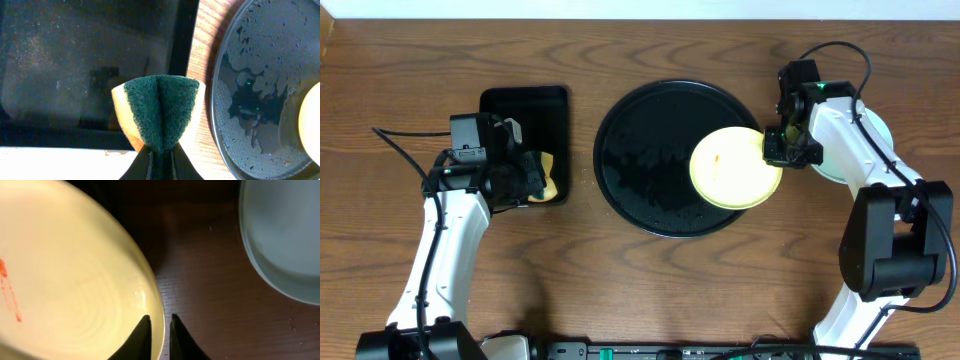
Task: Clean dirty plates on tray and stack at the side
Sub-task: 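Grasp the yellow plate rim with the right gripper and tilt it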
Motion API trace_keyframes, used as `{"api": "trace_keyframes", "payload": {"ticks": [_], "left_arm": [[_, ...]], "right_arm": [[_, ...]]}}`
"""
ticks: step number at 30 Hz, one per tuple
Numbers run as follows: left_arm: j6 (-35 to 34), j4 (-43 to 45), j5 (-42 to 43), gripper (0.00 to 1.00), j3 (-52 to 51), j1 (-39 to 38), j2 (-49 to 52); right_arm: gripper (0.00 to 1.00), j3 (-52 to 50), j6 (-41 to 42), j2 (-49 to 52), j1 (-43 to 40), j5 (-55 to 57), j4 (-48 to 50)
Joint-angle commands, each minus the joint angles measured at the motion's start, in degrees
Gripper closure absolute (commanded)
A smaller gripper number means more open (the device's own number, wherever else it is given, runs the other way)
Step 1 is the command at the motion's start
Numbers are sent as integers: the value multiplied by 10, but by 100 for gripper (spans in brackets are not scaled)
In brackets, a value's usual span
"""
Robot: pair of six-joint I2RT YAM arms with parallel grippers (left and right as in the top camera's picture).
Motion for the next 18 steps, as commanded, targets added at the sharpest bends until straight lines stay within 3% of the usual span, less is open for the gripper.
{"api": "trace_keyframes", "payload": {"ticks": [1,4,6,13,18], "left_arm": [[4,0,5,92,4,2,-1],[4,0,5,92,4,2,-1],[4,0,5,92,4,2,-1],[4,0,5,92,4,2,-1],[4,0,5,92,4,2,-1]], "right_arm": [[72,-2,-12,5,-4,1,0],[60,-2,-20,5,-14,-13,7],[59,-2,-20,5,-28,-24,10],[75,-12,-54,5,-48,-96,37],[78,-15,-57,5,-47,-98,38]]}}
